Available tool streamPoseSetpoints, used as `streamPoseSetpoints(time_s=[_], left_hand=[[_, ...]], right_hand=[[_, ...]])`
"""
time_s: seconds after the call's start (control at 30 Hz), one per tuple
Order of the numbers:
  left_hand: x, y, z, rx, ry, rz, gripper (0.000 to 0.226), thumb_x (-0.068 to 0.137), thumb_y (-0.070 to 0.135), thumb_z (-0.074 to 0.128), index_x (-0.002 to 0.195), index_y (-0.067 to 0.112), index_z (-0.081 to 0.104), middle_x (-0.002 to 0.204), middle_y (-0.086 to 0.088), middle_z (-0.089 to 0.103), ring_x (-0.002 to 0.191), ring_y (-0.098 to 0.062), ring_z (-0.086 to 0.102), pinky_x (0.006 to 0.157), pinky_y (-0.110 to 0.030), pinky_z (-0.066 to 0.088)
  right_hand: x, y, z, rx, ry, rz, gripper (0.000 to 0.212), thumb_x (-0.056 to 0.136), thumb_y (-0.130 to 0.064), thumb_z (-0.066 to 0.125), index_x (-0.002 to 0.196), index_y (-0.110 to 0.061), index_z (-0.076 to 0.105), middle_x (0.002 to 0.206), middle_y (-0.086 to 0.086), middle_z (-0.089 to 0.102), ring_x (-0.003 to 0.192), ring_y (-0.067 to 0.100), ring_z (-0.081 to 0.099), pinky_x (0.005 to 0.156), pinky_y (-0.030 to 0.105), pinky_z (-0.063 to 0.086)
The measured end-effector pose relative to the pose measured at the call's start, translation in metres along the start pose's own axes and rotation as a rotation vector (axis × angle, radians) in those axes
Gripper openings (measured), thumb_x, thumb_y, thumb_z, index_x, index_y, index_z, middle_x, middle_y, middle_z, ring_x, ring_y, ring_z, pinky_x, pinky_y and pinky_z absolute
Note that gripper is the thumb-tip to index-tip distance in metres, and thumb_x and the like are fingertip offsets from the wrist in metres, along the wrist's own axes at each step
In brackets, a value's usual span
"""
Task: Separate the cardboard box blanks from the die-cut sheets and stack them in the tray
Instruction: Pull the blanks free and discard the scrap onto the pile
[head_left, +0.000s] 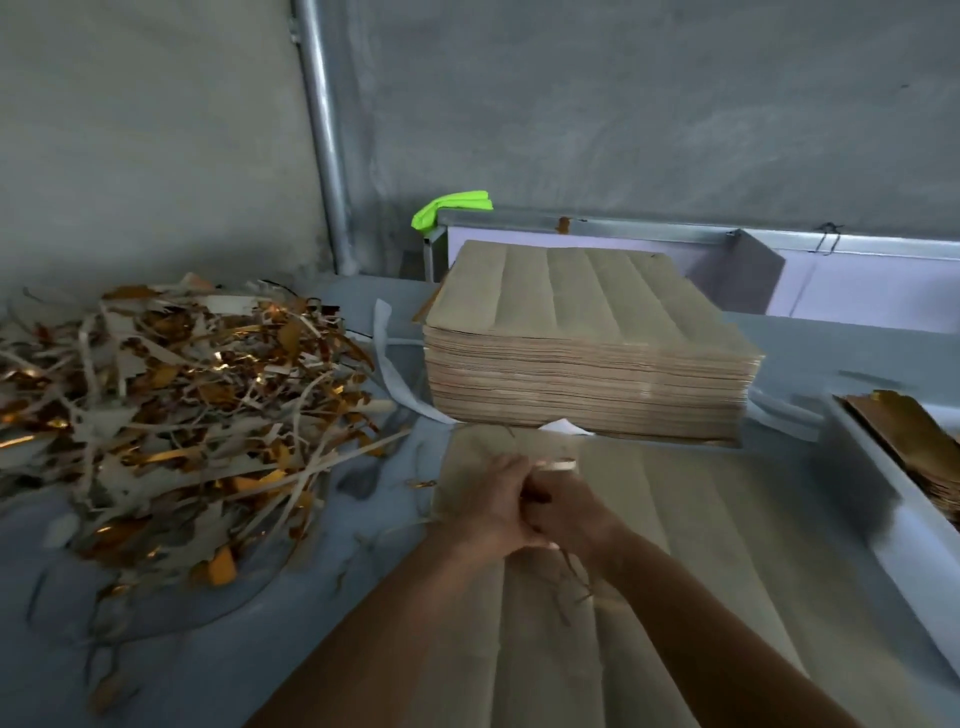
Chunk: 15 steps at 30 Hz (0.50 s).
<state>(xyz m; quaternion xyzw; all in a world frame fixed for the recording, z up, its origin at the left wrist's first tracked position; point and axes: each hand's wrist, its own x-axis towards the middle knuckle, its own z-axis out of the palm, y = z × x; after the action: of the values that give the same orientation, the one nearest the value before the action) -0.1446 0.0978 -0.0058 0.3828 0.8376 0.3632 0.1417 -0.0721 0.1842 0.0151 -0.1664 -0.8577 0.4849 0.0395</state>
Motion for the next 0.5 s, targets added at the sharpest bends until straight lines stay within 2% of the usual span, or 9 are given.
streamPoseSetpoints(time_s=[0.03, 0.07, 0.13, 0.2, 0.23, 0.27, 0.37, 0.43, 0.5], left_hand=[[-0.004, 0.0, -0.006, 0.012, 0.055, 0.019, 0.048, 0.063, 0.01, 0.084, 0.104, 0.011, 0.059, 0.109, -0.004, 0.057, 0.098, -0.015, 0.056, 0.082, -0.016, 0.046], [-0.008, 0.002, -0.013, 0.027, 0.122, 0.047, 0.032, 0.065, 0.007, 0.08, 0.09, 0.012, 0.06, 0.095, -0.005, 0.061, 0.085, -0.013, 0.056, 0.073, -0.018, 0.049], [-0.014, 0.006, -0.033, -0.009, 0.223, 0.127, 0.014, 0.069, 0.003, 0.071, 0.078, 0.009, 0.062, 0.084, -0.012, 0.065, 0.077, -0.018, 0.058, 0.069, -0.031, 0.051], [-0.019, 0.014, -0.058, 0.077, 0.279, 0.206, 0.011, 0.072, 0.006, 0.068, 0.083, 0.008, 0.065, 0.09, -0.013, 0.065, 0.086, -0.025, 0.061, 0.071, -0.033, 0.047], [-0.02, 0.017, -0.073, 0.148, 0.306, 0.212, 0.012, 0.075, 0.008, 0.067, 0.087, 0.009, 0.067, 0.094, -0.011, 0.066, 0.09, -0.026, 0.062, 0.073, -0.033, 0.047], [-0.021, 0.019, -0.087, 0.216, 0.346, 0.211, 0.012, 0.079, 0.01, 0.065, 0.091, 0.009, 0.068, 0.096, -0.01, 0.066, 0.092, -0.026, 0.062, 0.074, -0.032, 0.046], [-0.023, 0.016, -0.139, 0.415, 0.52, 0.155, 0.011, 0.09, 0.009, 0.058, 0.094, 0.005, 0.067, 0.095, -0.01, 0.065, 0.088, -0.023, 0.061, 0.075, -0.03, 0.048], [-0.027, 0.015, -0.177, 0.506, 0.625, 0.107, 0.013, 0.093, 0.008, 0.054, 0.097, 0.007, 0.066, 0.097, -0.009, 0.064, 0.085, -0.019, 0.06, 0.076, -0.027, 0.05], [-0.035, 0.012, -0.216, 0.619, 0.764, 0.07, 0.016, 0.094, 0.006, 0.051, 0.103, 0.005, 0.065, 0.1, -0.013, 0.063, 0.084, -0.023, 0.06, 0.074, -0.027, 0.048]], right_hand=[[-0.003, -0.007, 0.002, 0.049, 0.009, -0.002, 0.027, 0.083, 0.015, 0.048, 0.098, 0.003, 0.067, 0.066, 0.0, 0.057, 0.056, -0.002, 0.053, 0.05, 0.009, 0.039], [-0.005, -0.014, 0.002, 0.105, 0.024, -0.005, 0.024, 0.082, 0.017, 0.048, 0.09, 0.005, 0.067, 0.062, 0.002, 0.055, 0.051, -0.003, 0.052, 0.047, 0.01, 0.038], [-0.008, -0.033, 0.004, 0.221, 0.093, -0.055, 0.017, 0.08, 0.018, 0.052, 0.086, 0.013, 0.067, 0.069, 0.016, 0.061, 0.063, 0.01, 0.058, 0.058, 0.023, 0.049], [-0.011, -0.056, 0.007, 0.265, 0.176, -0.136, 0.016, 0.078, 0.016, 0.057, 0.088, 0.011, 0.069, 0.083, 0.024, 0.067, 0.078, 0.023, 0.061, 0.077, 0.04, 0.052], [-0.012, -0.069, 0.009, 0.294, 0.212, -0.174, 0.018, 0.079, 0.014, 0.06, 0.088, 0.004, 0.072, 0.085, 0.021, 0.07, 0.081, 0.023, 0.064, 0.081, 0.039, 0.053], [-0.011, -0.079, 0.01, 0.35, 0.229, -0.207, 0.021, 0.079, 0.013, 0.062, 0.086, -0.003, 0.073, 0.084, 0.013, 0.072, 0.081, 0.018, 0.067, 0.08, 0.033, 0.055], [-0.007, -0.096, 0.001, 0.518, 0.324, -0.224, 0.021, 0.081, 0.007, 0.064, 0.083, -0.013, 0.072, 0.078, -0.007, 0.071, 0.067, -0.004, 0.064, 0.066, 0.01, 0.05], [-0.001, -0.087, -0.009, 0.508, 0.431, -0.166, 0.018, 0.084, 0.004, 0.063, 0.089, -0.012, 0.071, 0.084, -0.004, 0.069, 0.066, -0.004, 0.062, 0.065, 0.01, 0.048], [-0.002, -0.068, -0.016, 0.388, 0.47, -0.068, 0.018, 0.084, 0.002, 0.062, 0.094, -0.01, 0.071, 0.09, 0.002, 0.069, 0.073, 0.004, 0.06, 0.069, 0.017, 0.047]])
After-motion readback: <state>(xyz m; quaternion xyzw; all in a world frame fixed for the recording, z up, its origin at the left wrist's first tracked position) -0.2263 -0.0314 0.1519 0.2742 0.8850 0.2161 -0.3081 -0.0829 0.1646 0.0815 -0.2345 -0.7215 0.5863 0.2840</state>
